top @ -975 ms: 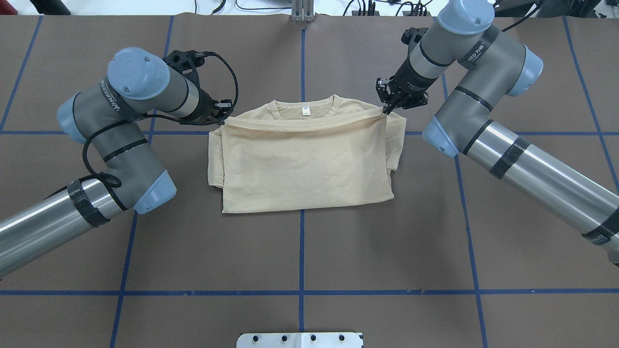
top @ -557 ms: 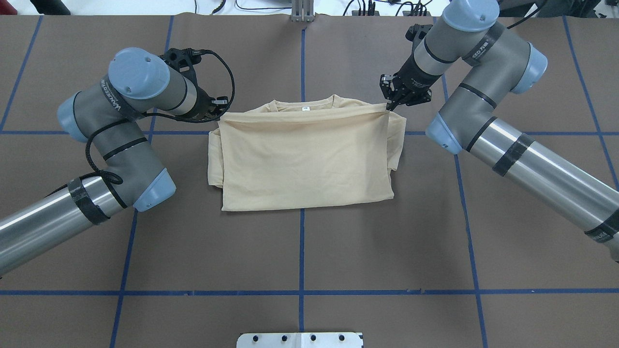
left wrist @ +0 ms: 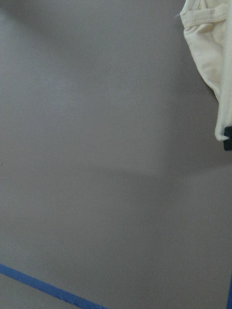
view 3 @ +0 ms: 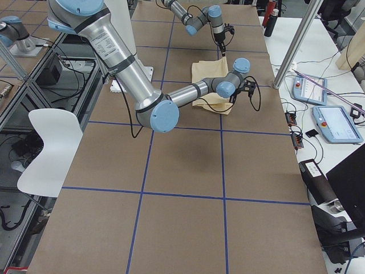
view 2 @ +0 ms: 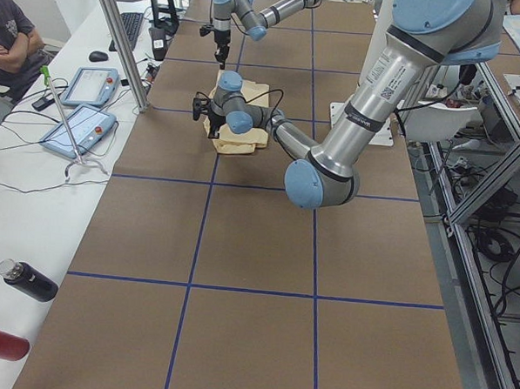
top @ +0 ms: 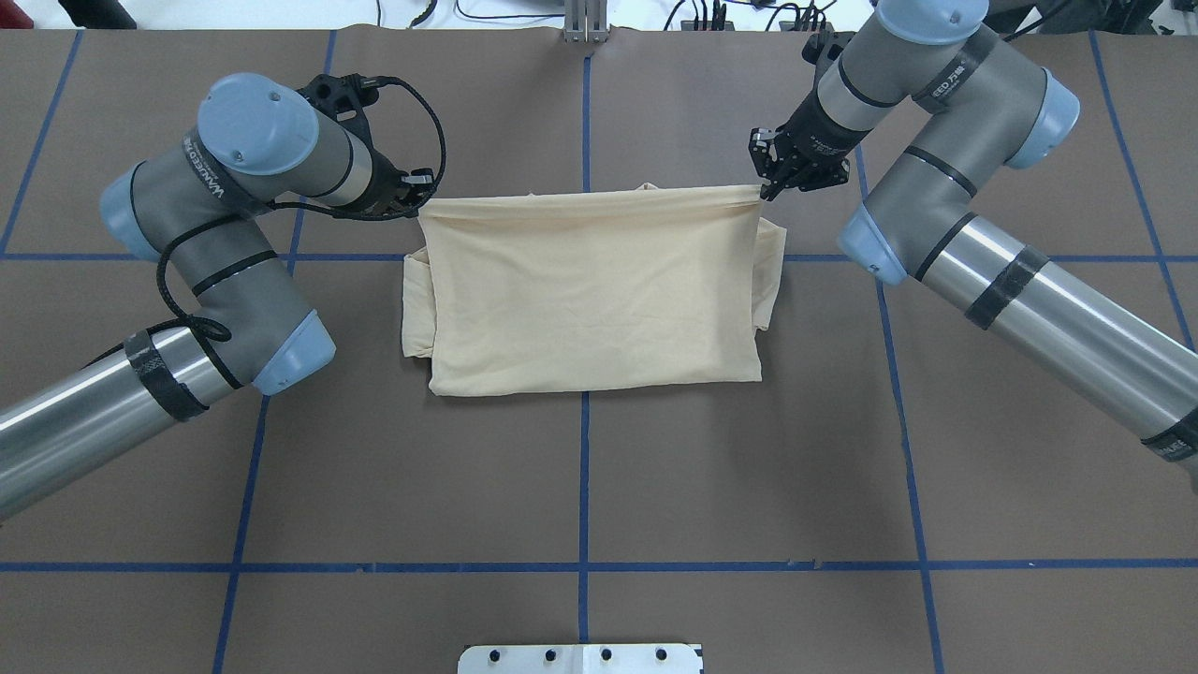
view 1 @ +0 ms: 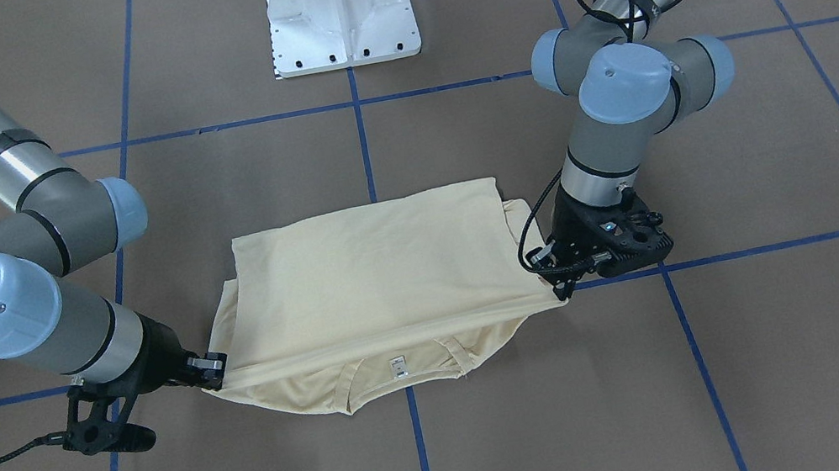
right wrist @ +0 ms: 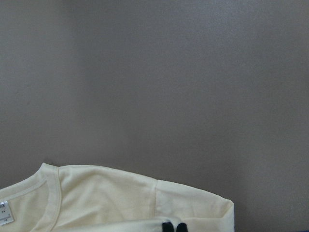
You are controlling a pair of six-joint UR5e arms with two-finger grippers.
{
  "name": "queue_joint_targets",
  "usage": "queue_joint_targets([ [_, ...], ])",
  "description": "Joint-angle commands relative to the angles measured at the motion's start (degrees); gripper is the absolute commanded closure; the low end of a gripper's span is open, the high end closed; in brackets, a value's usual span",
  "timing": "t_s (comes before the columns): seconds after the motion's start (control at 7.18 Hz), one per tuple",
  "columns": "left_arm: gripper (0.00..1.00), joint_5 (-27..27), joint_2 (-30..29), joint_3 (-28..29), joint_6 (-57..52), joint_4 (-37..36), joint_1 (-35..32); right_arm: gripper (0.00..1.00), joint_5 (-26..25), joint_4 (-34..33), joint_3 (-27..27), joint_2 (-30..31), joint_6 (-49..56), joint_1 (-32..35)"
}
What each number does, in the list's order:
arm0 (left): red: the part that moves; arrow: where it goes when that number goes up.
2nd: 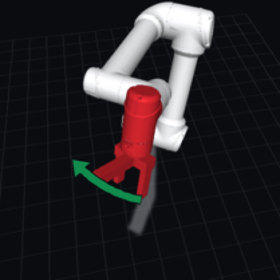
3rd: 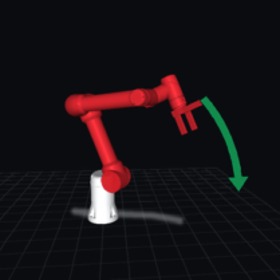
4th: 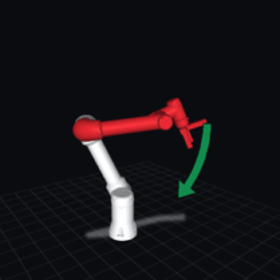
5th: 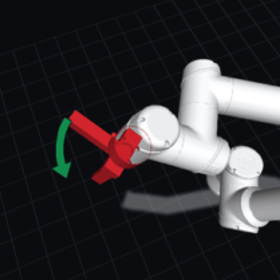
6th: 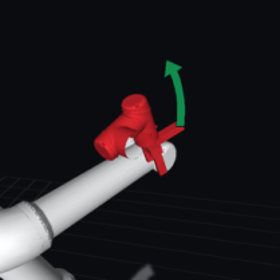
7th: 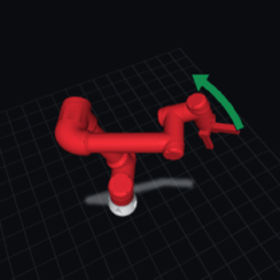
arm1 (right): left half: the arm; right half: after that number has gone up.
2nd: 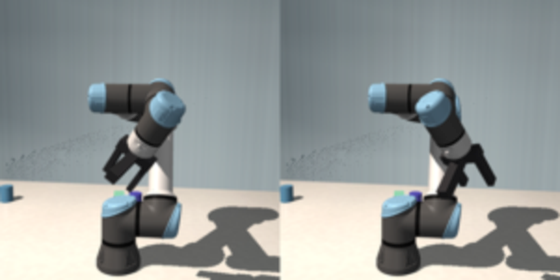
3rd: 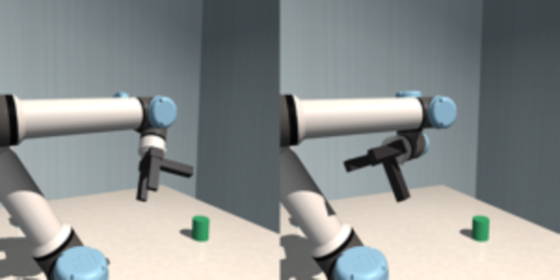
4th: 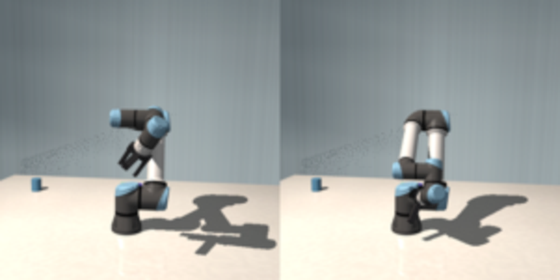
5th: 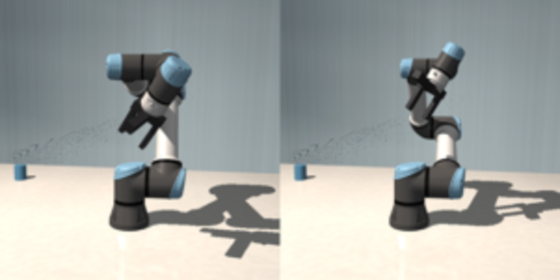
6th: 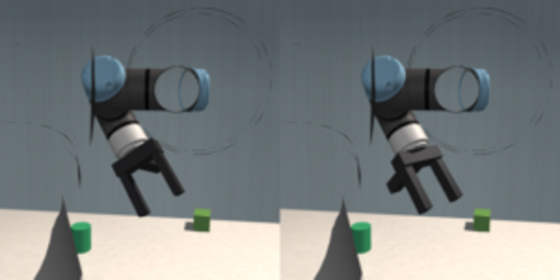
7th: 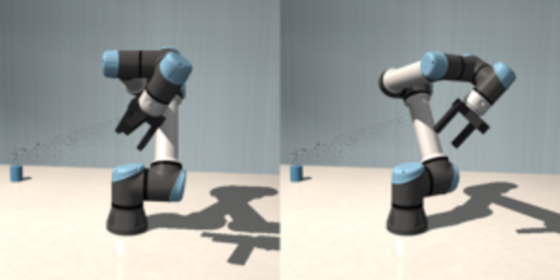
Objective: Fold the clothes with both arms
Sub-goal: 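Open both grippers and raise them off the folded shirt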
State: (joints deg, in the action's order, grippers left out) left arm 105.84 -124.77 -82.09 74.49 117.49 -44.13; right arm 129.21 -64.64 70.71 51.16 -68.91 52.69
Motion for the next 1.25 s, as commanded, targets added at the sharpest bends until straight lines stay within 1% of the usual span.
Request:
queue_joint_targets([
  [0.0, 1.0, 0.1, -0.6, -0.2, 0.3, -0.2, 0.0, 1.0, -0.1, 0.2, 0.4, 0.1, -0.2, -1.3],
  [0.42, 1.0, 0.2, -0.6, -1.1, 0.4, -0.6, 0.0, 1.0, -0.1, 0.6, 0.4, 0.6, 0.1, -2.0],
  [0.56, 0.95, 0.2, -0.6, -1.2, 0.5, -0.3, 0.1, 0.94, -0.1, 1.6, 0.4, 0.7, 0.0, -1.9],
  [0.7, 0.27, 0.1, -0.5, -1.1, 0.5, -0.2, 0.2, 0.53, -0.4, 1.6, 0.4, 0.7, -0.1, -1.8],
  [0.84, 0.13, 0.1, -0.3, -1.1, 0.5, -0.2, 0.2, 0.01, -1.8, 1.7, 0.3, 0.9, 0.2, -1.5],
  [1.11, 0.08, 0.0, 0.2, -1.2, 0.2, -0.2, 0.1, 0.0, -1.9, 1.7, 0.1, 0.9, 2.7, -1.1],
])
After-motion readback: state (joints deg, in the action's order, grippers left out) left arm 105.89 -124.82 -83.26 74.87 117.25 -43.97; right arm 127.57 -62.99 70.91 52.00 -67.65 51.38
